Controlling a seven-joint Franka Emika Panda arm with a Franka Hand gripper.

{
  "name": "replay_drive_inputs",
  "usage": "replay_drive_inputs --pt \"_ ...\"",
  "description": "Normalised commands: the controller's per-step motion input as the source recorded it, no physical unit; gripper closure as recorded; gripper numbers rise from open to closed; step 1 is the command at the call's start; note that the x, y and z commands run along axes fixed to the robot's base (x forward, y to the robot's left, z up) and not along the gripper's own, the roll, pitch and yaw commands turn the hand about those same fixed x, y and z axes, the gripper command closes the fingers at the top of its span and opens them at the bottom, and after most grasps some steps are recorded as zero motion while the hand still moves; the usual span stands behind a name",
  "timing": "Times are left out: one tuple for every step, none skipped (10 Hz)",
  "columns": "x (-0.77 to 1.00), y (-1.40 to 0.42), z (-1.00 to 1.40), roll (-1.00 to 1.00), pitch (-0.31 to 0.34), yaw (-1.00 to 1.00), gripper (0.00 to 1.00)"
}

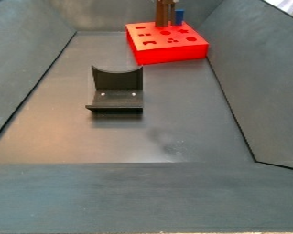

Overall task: Pick up the 3 prong object. Move up. Place the 3 prong object on the fixture. Regrasp the 3 prong object. Move to above the board. Insert the 3 prong object.
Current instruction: Insert the 3 prong object.

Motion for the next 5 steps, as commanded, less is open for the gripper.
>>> replay_drive_inputs --pt "-0.03 -0.04 -0.88 0.00 -0.074 -0.10 1.00" --pt "0.00 0.00 -0.77 0.00 -0.107 -0.05 1.00" --pt "0.00 0.00 -0.03 0.00 0.000 0.00 1.00" --pt "0.00 0.11 -0.41 0.06 0.000 0.00 1.00" --pt "0.00 0.00 -0.43 0.09 0.000 0.00 1.00"
